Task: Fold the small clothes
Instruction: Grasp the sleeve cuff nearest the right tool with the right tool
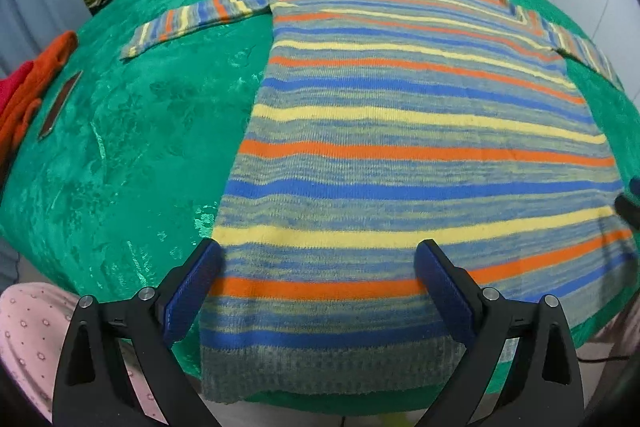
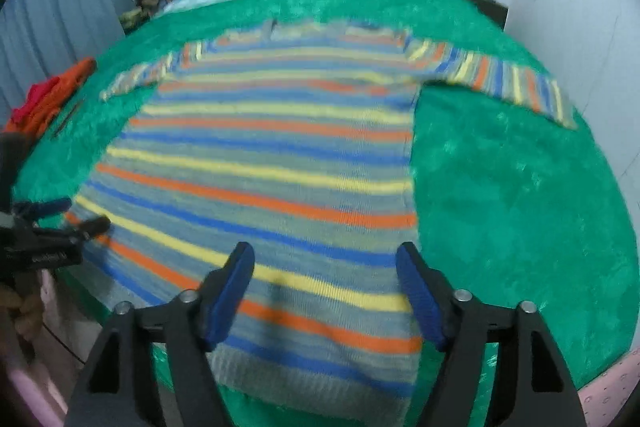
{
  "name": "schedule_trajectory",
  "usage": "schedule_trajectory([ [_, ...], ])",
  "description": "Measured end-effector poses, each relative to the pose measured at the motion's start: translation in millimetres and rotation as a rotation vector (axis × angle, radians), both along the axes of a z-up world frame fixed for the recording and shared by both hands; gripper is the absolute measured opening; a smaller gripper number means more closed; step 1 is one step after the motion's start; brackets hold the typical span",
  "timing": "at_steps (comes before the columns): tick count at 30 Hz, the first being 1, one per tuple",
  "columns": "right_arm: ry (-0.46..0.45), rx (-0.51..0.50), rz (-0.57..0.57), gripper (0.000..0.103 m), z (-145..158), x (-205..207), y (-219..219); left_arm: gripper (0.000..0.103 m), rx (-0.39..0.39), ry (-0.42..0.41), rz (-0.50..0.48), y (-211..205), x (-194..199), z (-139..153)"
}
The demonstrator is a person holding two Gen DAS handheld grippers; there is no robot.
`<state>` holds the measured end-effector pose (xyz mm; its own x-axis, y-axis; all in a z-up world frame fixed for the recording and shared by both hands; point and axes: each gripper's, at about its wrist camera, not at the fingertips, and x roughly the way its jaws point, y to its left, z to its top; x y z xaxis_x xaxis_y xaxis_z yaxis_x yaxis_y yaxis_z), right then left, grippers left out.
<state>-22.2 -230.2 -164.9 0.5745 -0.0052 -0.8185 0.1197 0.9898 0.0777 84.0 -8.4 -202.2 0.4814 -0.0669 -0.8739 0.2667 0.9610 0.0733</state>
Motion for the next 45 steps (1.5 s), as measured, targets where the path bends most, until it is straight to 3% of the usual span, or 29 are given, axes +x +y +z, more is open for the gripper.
schedule_trajectory([
  [3,0.084,0.043,-0.008,0.073,-17,1,0,0.098,-0.001,-0.004,0.002,0,0,2],
  [7,-0.026,0.011,-0.017,0.073,6,-6,0,0.098,-0.005,-0.028,0.002,-1,1,6],
  [9,-0.001,0.018,0.004,0.074,1,-2,2,0.098,-0.020,-0.031,0.004,-1,3,9],
  [12,0.109,0.110,0.012,0.073,-16,7,-7,0.098,-0.060,-0.061,0.004,4,6,22],
  [14,0.057,0.180,-0.036,0.073,-3,6,-31,0.098,-0.074,-0.111,0.019,11,13,37],
  [18,-0.089,0.213,-0.154,0.073,39,26,-112,0.098,-0.089,-0.168,0.053,23,41,50],
  [20,-0.147,0.257,-0.278,0.074,51,41,-185,0.098,-0.079,-0.172,0.087,28,58,47],
  [23,-0.155,0.440,-0.481,0.074,29,51,-284,0.098,-0.084,-0.170,0.140,38,69,31],
  [26,-0.187,0.547,-0.638,0.073,6,54,-350,0.098,-0.061,-0.106,0.187,44,73,12],
  [30,-0.199,0.544,-0.645,0.072,-2,78,-396,0.098,-0.054,-0.102,0.192,42,77,7],
  [33,-0.116,0.608,-0.604,0.061,-18,100,-408,0.098,-0.018,-0.085,0.196,41,81,1],
  [38,-0.063,0.612,-0.518,0.060,-31,116,-415,0.098,-0.049,-0.053,0.224,45,84,-7],
  [39,-0.060,0.616,-0.513,0.056,-33,119,-416,0.098,-0.048,-0.054,0.225,44,83,-8],
  [40,-0.052,0.606,-0.502,0.050,-35,123,-418,0.098,-0.044,-0.055,0.225,44,83,-8],
  [42,-0.017,0.567,-0.439,0.006,-34,135,-411,0.098,-0.036,-0.056,0.222,43,83,-9],
  [45,-0.004,0.467,-0.406,0.006,-17,142,-397,0.098,-0.034,-0.058,0.226,44,82,-8],
])
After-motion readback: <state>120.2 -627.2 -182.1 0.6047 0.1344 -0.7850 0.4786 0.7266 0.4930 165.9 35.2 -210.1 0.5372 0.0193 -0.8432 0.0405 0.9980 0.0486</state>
